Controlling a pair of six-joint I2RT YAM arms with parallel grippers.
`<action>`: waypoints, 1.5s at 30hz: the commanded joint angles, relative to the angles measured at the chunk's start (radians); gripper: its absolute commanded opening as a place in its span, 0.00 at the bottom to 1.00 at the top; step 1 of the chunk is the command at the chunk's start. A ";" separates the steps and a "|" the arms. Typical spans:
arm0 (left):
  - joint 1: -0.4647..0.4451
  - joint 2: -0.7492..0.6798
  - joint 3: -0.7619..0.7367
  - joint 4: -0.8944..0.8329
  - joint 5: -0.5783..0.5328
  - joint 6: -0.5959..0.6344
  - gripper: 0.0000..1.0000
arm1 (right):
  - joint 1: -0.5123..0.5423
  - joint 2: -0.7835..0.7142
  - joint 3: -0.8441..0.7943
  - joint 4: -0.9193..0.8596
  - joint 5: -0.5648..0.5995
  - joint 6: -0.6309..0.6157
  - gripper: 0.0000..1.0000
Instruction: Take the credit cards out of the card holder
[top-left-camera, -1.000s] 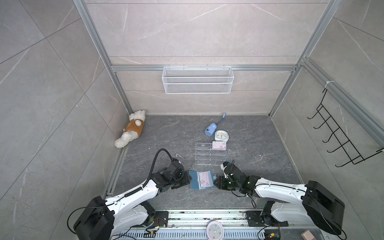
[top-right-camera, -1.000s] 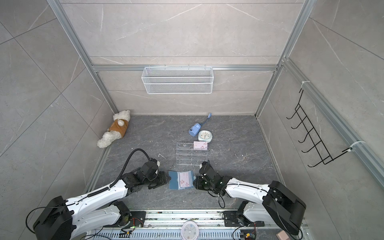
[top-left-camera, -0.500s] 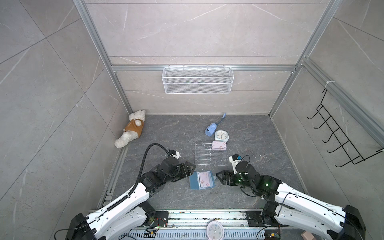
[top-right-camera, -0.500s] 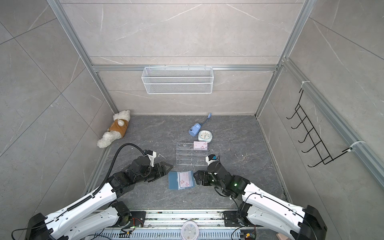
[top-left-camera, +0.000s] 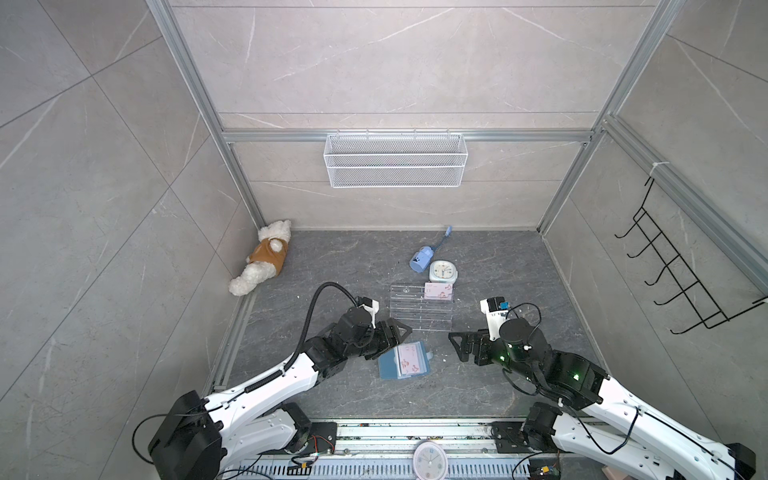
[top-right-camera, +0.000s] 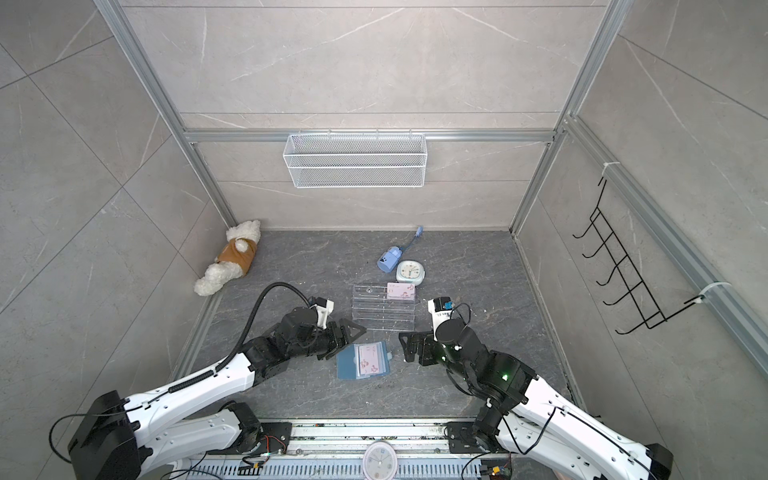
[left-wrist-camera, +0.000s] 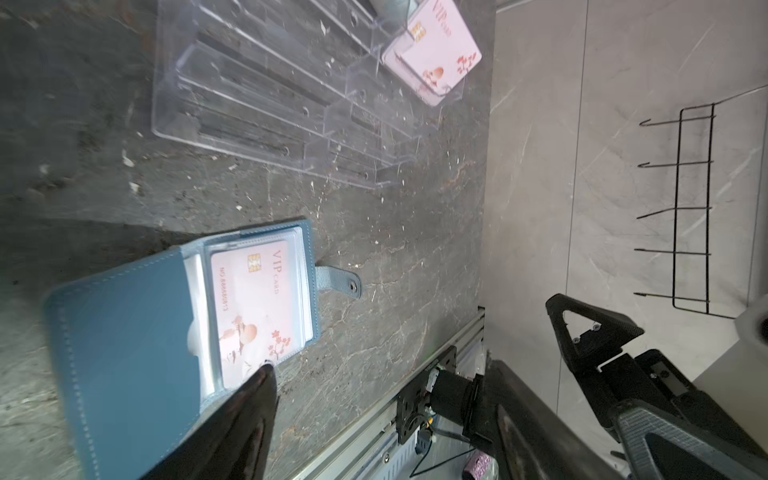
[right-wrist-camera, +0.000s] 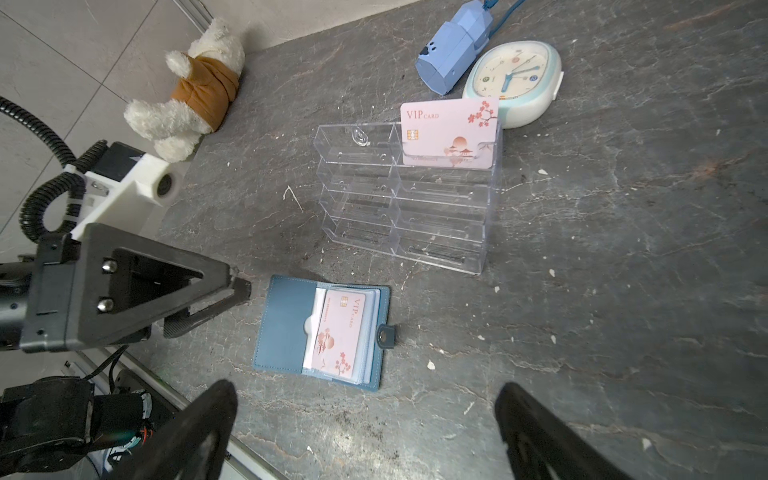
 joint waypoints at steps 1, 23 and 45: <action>-0.032 0.033 -0.003 0.077 0.014 -0.036 0.75 | 0.001 0.019 0.031 -0.002 -0.064 -0.010 0.98; -0.102 0.032 -0.184 0.135 -0.150 -0.194 0.71 | -0.061 0.289 -0.070 0.341 -0.390 0.119 0.69; -0.102 0.122 -0.231 0.270 -0.147 -0.219 0.58 | -0.068 0.602 -0.181 0.601 -0.481 0.181 0.20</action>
